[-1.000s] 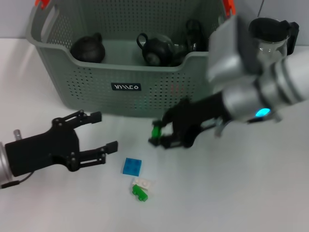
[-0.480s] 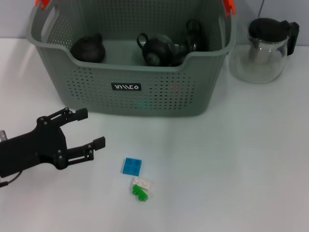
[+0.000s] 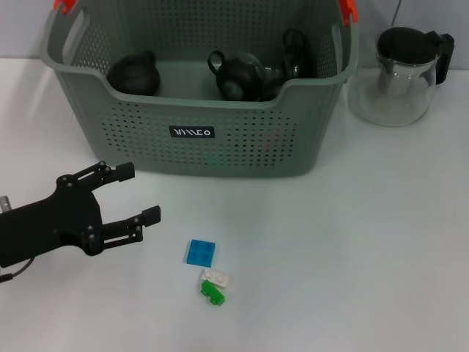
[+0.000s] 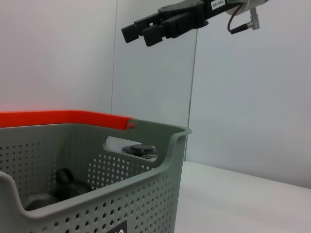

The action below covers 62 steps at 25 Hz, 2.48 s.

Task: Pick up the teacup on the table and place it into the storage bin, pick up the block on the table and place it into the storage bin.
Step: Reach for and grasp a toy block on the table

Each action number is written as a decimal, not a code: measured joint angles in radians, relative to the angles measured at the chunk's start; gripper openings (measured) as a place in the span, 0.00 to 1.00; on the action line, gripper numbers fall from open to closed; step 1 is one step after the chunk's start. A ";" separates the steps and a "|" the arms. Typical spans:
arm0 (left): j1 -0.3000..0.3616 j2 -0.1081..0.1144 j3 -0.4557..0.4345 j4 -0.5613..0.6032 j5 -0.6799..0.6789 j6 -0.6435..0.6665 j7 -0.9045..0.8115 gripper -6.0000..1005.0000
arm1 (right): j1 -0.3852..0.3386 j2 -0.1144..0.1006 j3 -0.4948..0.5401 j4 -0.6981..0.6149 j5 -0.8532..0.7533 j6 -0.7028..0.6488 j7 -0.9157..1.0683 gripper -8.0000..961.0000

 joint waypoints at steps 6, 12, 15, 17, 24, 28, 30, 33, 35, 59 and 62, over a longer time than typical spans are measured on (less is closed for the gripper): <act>-0.003 0.001 -0.002 -0.002 -0.004 0.012 -0.014 0.82 | -0.052 0.001 -0.004 -0.017 0.136 -0.079 -0.066 0.89; -0.030 0.017 0.012 0.056 0.024 0.113 -0.082 0.82 | -0.213 0.008 -0.042 -0.003 0.387 -0.301 -0.248 0.97; -0.053 0.024 0.046 0.123 0.068 0.131 -0.144 0.82 | -0.303 0.009 -0.082 0.046 0.402 -0.355 -0.298 0.98; -0.073 0.028 0.086 0.163 0.099 0.127 -0.180 0.82 | -0.345 0.007 -0.097 0.108 0.393 -0.356 -0.328 0.98; -0.196 0.042 0.266 0.291 0.236 0.080 -0.309 0.81 | -0.413 -0.010 -0.091 0.337 0.297 -0.358 -0.358 0.97; -0.269 0.055 0.379 0.304 0.319 0.013 -0.347 0.81 | -0.448 -0.005 -0.082 0.354 0.270 -0.363 -0.335 0.97; -0.294 0.054 0.419 0.306 0.343 -0.013 -0.348 0.81 | -0.453 -0.005 -0.081 0.355 0.270 -0.364 -0.329 0.97; -0.315 0.047 0.489 0.316 0.372 -0.050 -0.355 0.81 | -0.461 -0.006 -0.079 0.355 0.266 -0.365 -0.317 0.97; -0.322 0.043 0.540 0.324 0.386 -0.070 -0.371 0.81 | -0.462 -0.008 -0.076 0.354 0.257 -0.366 -0.315 0.97; -0.327 -0.028 0.905 0.375 0.549 -0.271 -0.533 0.80 | -0.419 0.008 -0.076 0.353 0.153 -0.279 -0.326 0.97; -0.325 -0.028 0.928 0.367 0.549 -0.290 -0.539 0.80 | -0.412 0.009 -0.101 0.352 0.152 -0.240 -0.329 0.97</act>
